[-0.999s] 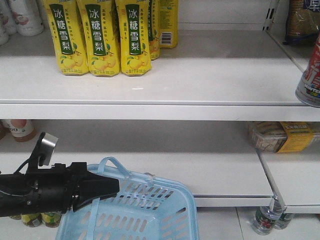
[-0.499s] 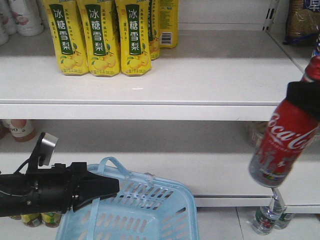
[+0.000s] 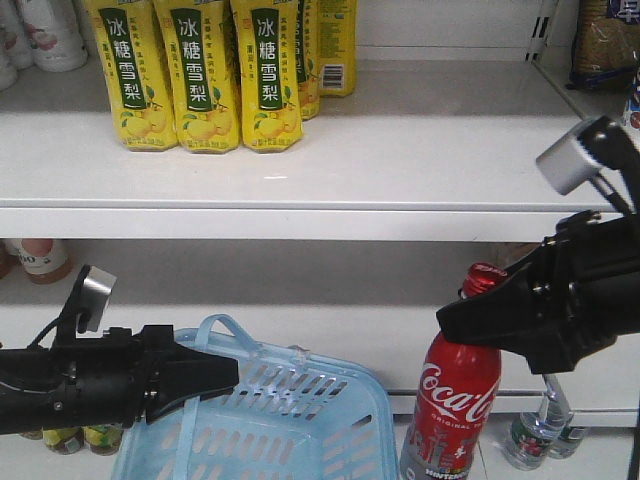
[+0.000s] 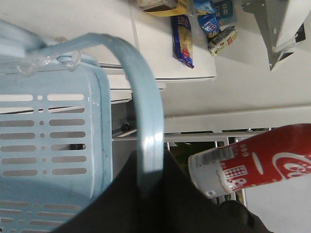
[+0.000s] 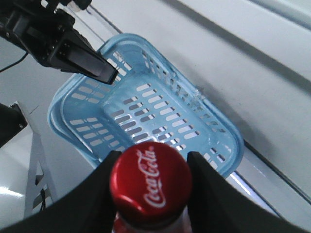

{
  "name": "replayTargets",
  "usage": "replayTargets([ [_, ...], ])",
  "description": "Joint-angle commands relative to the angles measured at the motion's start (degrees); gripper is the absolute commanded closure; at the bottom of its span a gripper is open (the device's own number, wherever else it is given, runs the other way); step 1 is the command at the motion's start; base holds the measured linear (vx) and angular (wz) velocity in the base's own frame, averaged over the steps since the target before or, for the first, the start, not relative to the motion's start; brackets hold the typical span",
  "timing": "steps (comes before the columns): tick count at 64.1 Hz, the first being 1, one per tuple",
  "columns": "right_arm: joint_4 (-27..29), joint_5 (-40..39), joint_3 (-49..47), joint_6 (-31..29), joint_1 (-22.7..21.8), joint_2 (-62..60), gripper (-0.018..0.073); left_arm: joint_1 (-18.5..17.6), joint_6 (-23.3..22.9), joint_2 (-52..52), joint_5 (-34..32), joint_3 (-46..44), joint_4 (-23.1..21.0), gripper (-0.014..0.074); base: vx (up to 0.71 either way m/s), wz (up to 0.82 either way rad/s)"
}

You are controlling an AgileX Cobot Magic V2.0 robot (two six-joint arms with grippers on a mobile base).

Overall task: Place coke in basket with both arms
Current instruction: 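Lower the bottle into the basket held by the left gripper and release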

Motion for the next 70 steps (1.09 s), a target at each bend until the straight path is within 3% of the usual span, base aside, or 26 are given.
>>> replayTargets([
  [1, 6.1, 0.4, -2.0, -2.5, 0.8, 2.6, 0.0564, -0.1, 0.1, -1.8, 3.8, -1.2, -5.2, 0.0603, 0.00, 0.00],
  [8, 5.8, -0.9, -2.0, -3.6, 6.0, 6.5, 0.0564, -0.1, 0.1, -1.8, 3.8, -1.2, -5.2, 0.0603, 0.00, 0.00],
  [20, 0.5, -12.3, -2.0, -2.7, 18.0, 12.8, 0.0564, -0.1, 0.1, -1.8, 3.8, -1.2, -5.2, 0.0603, 0.00, 0.00],
  [31, -5.8, -21.7, -2.0, 2.9, 23.4, 18.1, 0.0561, -0.1, 0.1, -1.8, 3.8, -1.2, -5.2, 0.0603, 0.00, 0.00],
  [42, -8.5, -24.2, -2.0, 6.8, 24.1, 23.5, 0.0554, -0.1, 0.1, -1.8, 3.8, -1.2, -5.2, 0.0603, 0.00, 0.00],
  [56, -9.3, -21.7, -2.0, 5.5, 24.1, 29.3, 0.0521, -0.1, 0.1, -1.8, 3.8, -1.2, -5.2, 0.0603, 0.00, 0.00],
  [70, -10.8, -21.7, -2.0, 6.1, 24.1, 33.2, 0.0375, -0.1, 0.1, -1.8, 3.8, -1.2, -5.2, 0.0603, 0.00, 0.00],
])
